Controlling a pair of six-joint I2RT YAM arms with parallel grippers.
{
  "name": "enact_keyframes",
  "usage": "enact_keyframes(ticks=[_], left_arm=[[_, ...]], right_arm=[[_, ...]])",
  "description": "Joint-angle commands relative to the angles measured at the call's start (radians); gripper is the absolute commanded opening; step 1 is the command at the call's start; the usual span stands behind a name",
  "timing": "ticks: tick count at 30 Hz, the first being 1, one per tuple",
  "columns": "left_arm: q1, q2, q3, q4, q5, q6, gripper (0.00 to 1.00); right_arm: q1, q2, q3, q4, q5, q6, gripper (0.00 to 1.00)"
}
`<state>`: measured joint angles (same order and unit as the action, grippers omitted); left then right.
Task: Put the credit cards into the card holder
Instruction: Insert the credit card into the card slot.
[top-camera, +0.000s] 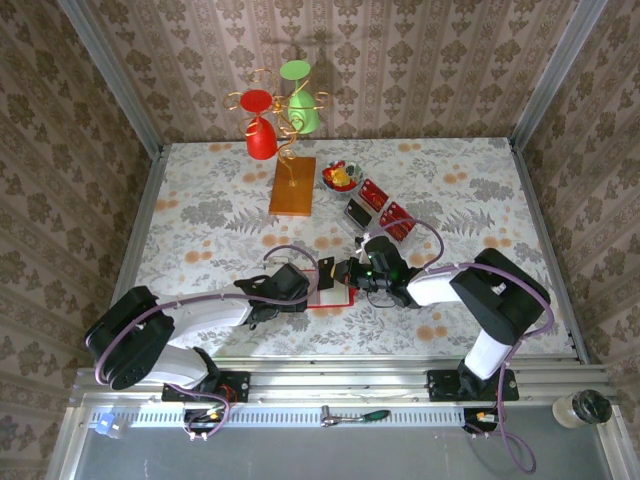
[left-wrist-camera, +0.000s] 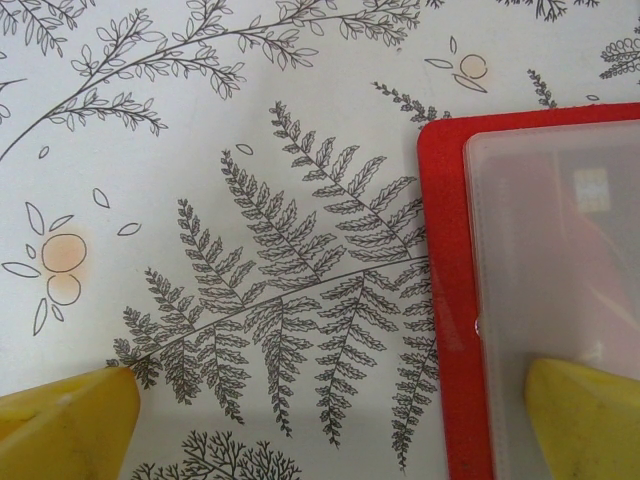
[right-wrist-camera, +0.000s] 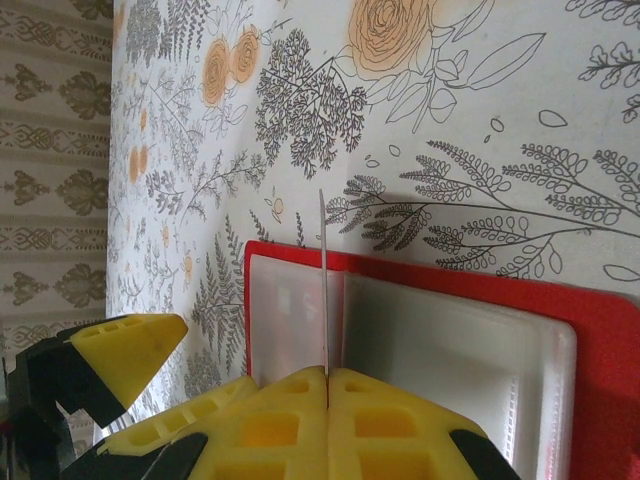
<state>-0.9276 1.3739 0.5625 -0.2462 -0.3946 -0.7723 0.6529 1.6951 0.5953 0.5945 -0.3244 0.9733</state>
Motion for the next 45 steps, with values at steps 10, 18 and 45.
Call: enact_keyframes(ticks=[10, 18, 45], left_arm=[[-0.008, -0.004, -0.022, -0.036, -0.027, -0.022, 1.0], [-0.007, -0.004, -0.021, -0.036, -0.027, -0.021, 1.0], [-0.001, -0.04, 0.029, -0.068, -0.039, 0.013, 1.0]], right_arm=[[0.017, 0.037, -0.027, 0.067, 0.015, 0.024, 0.0], [0.023, 0.033, -0.057, 0.1, 0.013, 0.046, 0.0], [0.03, 0.057, -0.093, 0.18, -0.009, 0.093, 0.0]])
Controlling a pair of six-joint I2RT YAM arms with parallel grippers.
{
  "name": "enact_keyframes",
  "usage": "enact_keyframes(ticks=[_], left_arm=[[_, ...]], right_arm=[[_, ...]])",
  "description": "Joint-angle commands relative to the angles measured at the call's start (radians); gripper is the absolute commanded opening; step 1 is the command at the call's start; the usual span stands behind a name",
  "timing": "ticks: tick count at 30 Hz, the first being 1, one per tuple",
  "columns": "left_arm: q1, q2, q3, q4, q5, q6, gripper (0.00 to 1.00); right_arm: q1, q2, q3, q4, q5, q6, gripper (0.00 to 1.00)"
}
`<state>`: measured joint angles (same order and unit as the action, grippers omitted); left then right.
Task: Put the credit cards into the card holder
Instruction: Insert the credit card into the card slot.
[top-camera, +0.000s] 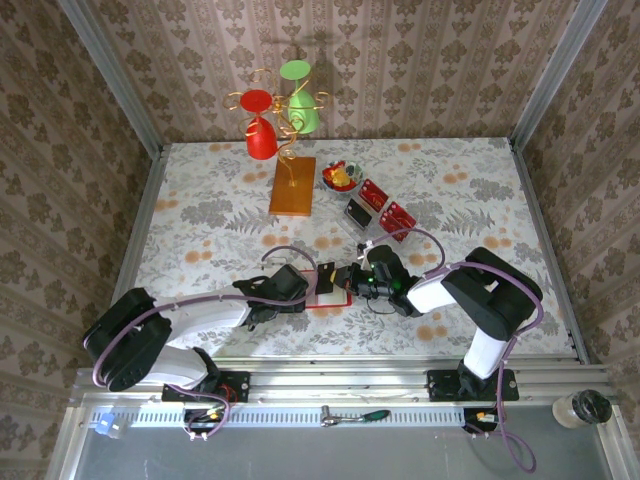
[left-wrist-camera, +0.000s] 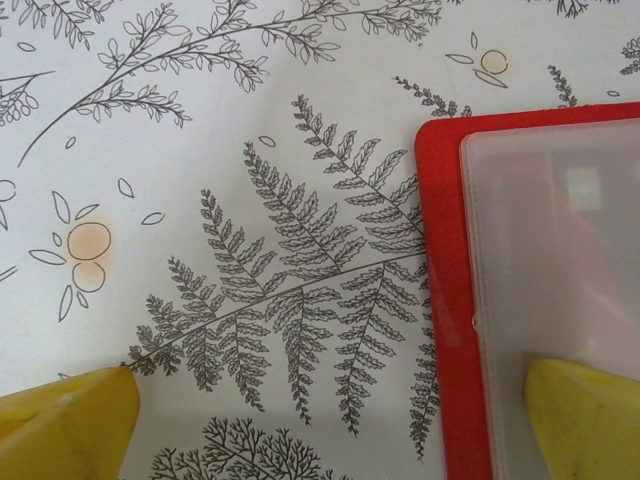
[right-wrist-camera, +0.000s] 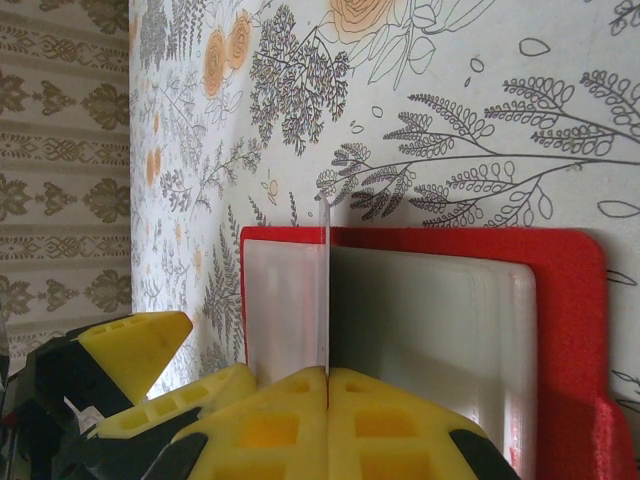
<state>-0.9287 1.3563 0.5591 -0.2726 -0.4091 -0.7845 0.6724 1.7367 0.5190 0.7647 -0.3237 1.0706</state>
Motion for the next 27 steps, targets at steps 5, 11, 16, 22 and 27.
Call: enact_keyframes(ticks=[5, 11, 16, 22, 27], left_arm=[[0.011, -0.017, 0.073, -0.044, -0.021, 0.057, 1.0], [0.027, 0.024, 0.085, -0.029, -0.008, 0.076, 1.0], [0.029, 0.033, 0.05, -0.013, -0.007, 0.056, 1.0], [0.029, 0.026, 0.007, -0.011, -0.014, 0.032, 1.0], [0.03, 0.019, -0.01, -0.011, -0.016, 0.018, 1.0]], right_arm=[[0.012, 0.015, -0.018, 0.009, -0.008, -0.002, 0.0], [0.012, 0.016, -0.016, 0.008, -0.008, -0.001, 0.0], [0.011, 0.015, -0.007, 0.004, -0.014, -0.002, 0.0], [0.007, -0.006, -0.003, -0.006, -0.016, -0.008, 0.0], [-0.004, -0.047, 0.0, -0.037, -0.005, -0.023, 0.0]])
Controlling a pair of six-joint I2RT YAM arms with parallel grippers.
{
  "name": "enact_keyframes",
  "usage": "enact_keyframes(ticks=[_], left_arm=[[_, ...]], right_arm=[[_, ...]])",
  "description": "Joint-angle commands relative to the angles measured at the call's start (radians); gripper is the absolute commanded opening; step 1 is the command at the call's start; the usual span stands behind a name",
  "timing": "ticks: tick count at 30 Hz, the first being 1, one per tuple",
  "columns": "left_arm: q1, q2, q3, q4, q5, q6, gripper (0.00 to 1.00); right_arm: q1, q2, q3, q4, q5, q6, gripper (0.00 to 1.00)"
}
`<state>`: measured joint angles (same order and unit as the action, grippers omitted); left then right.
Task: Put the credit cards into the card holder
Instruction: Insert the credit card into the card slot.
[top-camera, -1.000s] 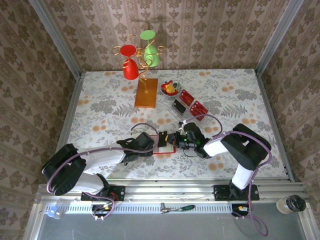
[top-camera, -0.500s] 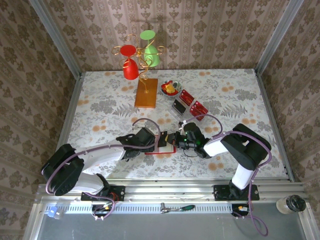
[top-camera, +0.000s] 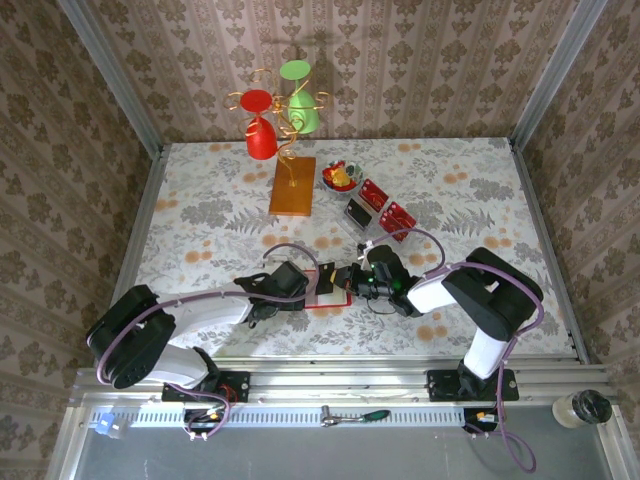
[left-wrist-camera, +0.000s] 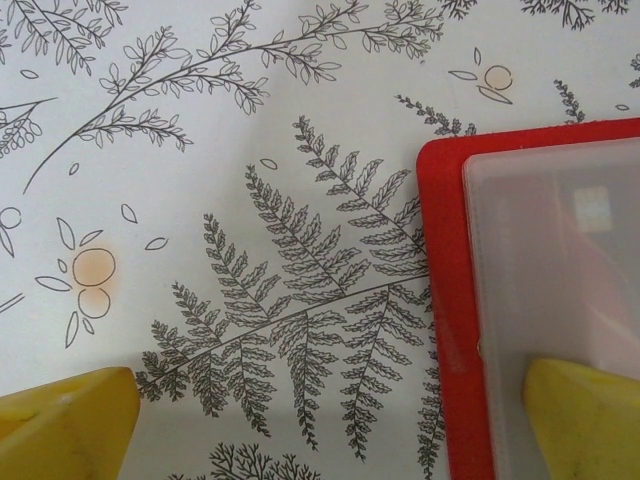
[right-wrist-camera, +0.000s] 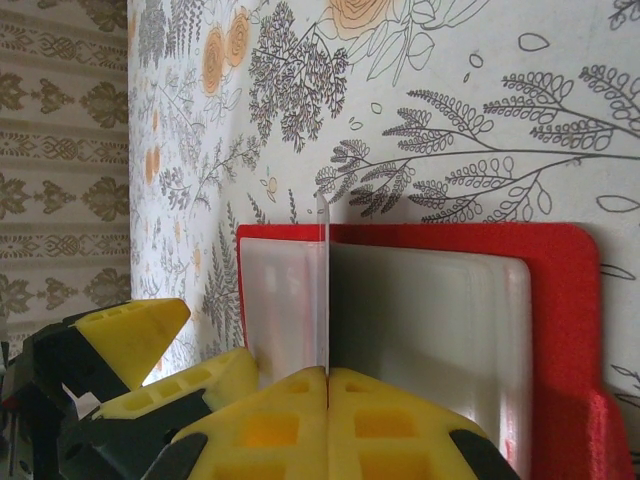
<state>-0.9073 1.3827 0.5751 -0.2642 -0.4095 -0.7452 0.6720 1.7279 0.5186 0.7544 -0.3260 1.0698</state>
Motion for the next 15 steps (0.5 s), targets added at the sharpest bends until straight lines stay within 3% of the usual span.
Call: enact_keyframes(ticks=[1, 15], left_arm=[[0.008, -0.007, -0.027, -0.019, -0.017, -0.023, 1.0], [0.005, -0.02, -0.037, -0.045, -0.033, -0.049, 1.0]], right_arm=[[-0.005, -0.045, 0.003, -0.035, 0.0, -0.029, 0.0], [-0.005, -0.004, 0.003, 0.04, 0.0, -0.021, 0.0]])
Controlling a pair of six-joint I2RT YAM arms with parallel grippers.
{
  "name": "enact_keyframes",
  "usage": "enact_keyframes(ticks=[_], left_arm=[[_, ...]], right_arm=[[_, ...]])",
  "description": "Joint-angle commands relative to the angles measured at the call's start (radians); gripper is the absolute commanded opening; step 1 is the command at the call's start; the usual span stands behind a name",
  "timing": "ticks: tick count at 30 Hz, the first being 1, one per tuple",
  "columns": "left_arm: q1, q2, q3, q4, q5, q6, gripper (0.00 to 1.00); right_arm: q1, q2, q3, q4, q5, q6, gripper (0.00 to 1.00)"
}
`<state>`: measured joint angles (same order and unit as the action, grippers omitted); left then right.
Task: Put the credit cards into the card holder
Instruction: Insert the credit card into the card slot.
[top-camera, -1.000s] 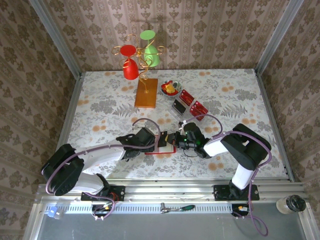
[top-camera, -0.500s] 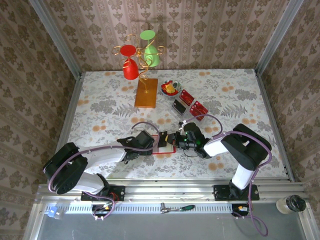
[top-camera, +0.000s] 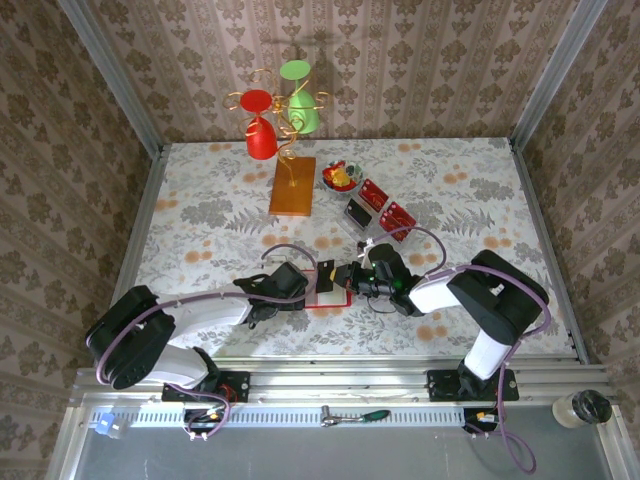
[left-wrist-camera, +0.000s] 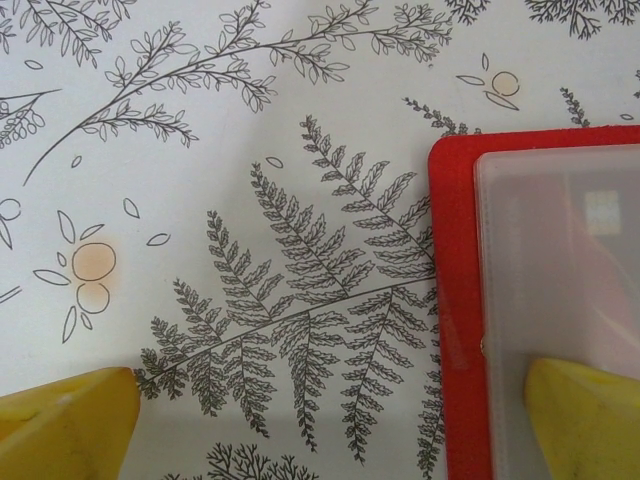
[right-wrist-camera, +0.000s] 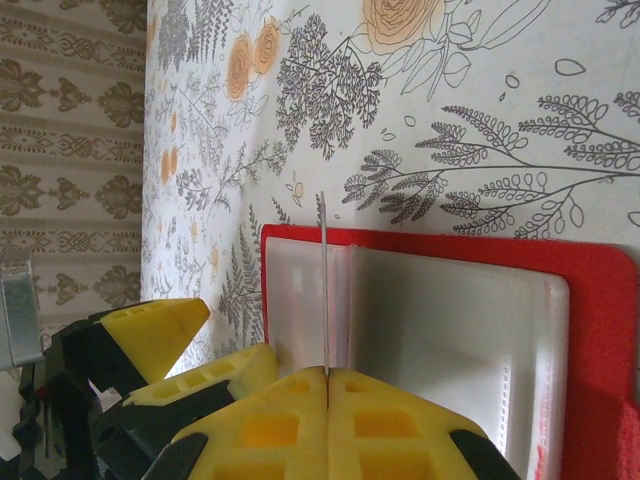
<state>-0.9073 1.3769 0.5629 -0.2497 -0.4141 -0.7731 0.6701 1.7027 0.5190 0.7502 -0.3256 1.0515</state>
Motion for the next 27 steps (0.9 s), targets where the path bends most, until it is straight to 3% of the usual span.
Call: enact_keyframes(ticks=[1, 27], left_arm=[[0.003, -0.019, -0.026, -0.064, -0.032, -0.024, 1.0], [0.002, -0.035, -0.04, -0.072, -0.042, -0.035, 1.0]], right_arm=[[-0.003, 0.025, 0.001, 0.051, 0.0, -0.001, 0.0], [0.005, 0.101, 0.004, 0.158, -0.015, 0.034, 0.0]])
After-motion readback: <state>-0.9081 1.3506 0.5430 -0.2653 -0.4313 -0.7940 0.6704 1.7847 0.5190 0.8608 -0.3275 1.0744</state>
